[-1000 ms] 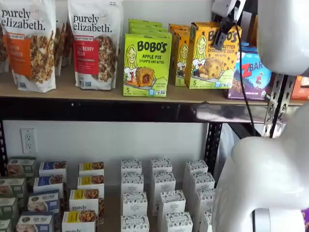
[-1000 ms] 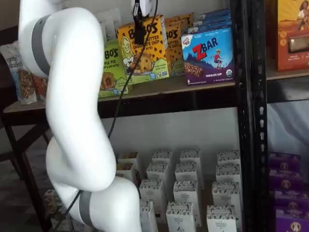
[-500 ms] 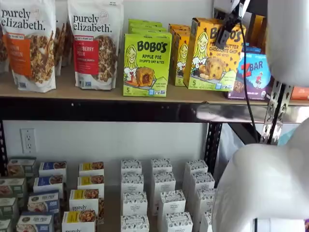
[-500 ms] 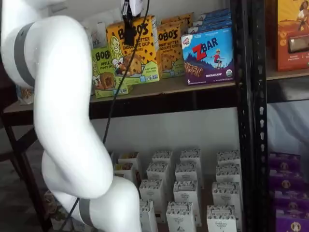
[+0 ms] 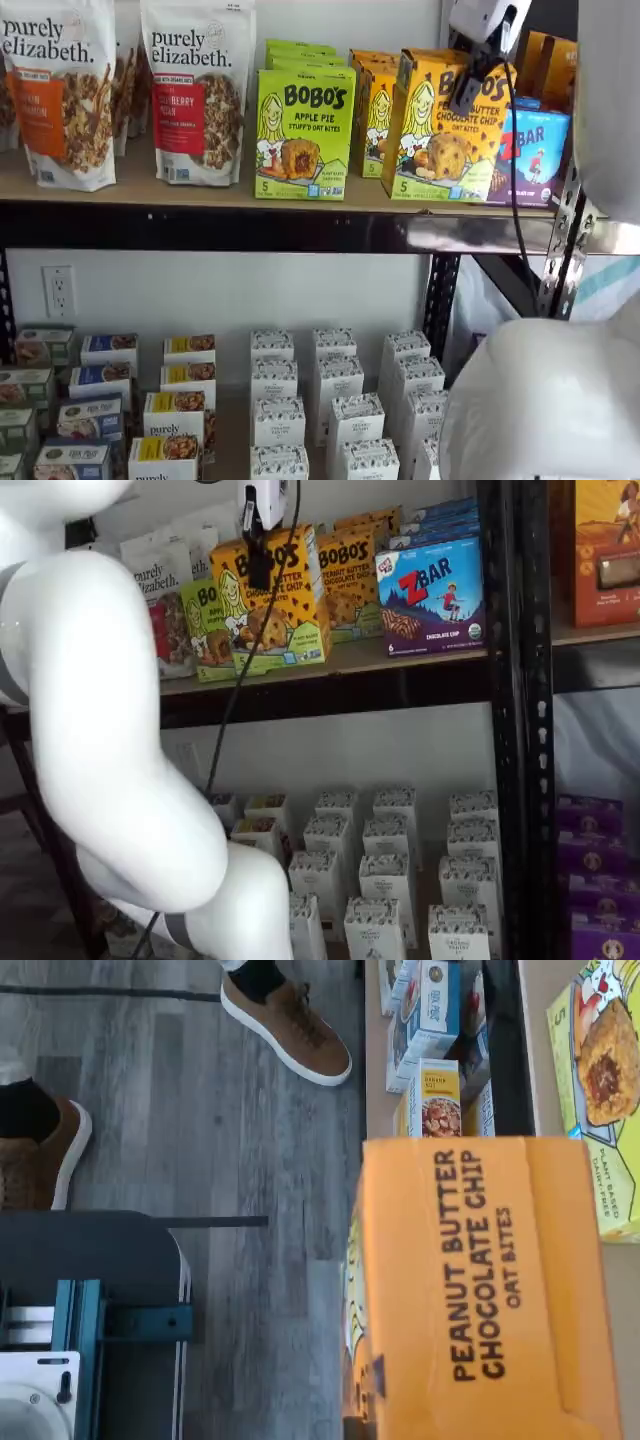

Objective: Pick up the orange box on the top shelf, the fifth box from the left

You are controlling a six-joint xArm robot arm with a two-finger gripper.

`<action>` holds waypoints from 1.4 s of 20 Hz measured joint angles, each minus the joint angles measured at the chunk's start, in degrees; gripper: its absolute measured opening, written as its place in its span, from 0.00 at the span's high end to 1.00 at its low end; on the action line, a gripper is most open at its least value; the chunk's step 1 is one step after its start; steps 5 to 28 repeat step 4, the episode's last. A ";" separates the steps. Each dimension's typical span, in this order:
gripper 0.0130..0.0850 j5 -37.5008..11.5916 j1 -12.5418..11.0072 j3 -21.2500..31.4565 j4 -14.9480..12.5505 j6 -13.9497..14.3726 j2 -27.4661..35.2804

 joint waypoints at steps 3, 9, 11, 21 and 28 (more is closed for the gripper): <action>0.61 -0.01 -0.18 1.31 0.16 -0.09 -1.26; 0.61 0.09 -0.30 1.56 0.22 -0.18 -1.55; 0.61 0.09 -0.30 1.56 0.22 -0.18 -1.55; 0.61 0.09 -0.30 1.56 0.22 -0.18 -1.55; 0.61 0.09 -0.30 1.56 0.22 -0.18 -1.55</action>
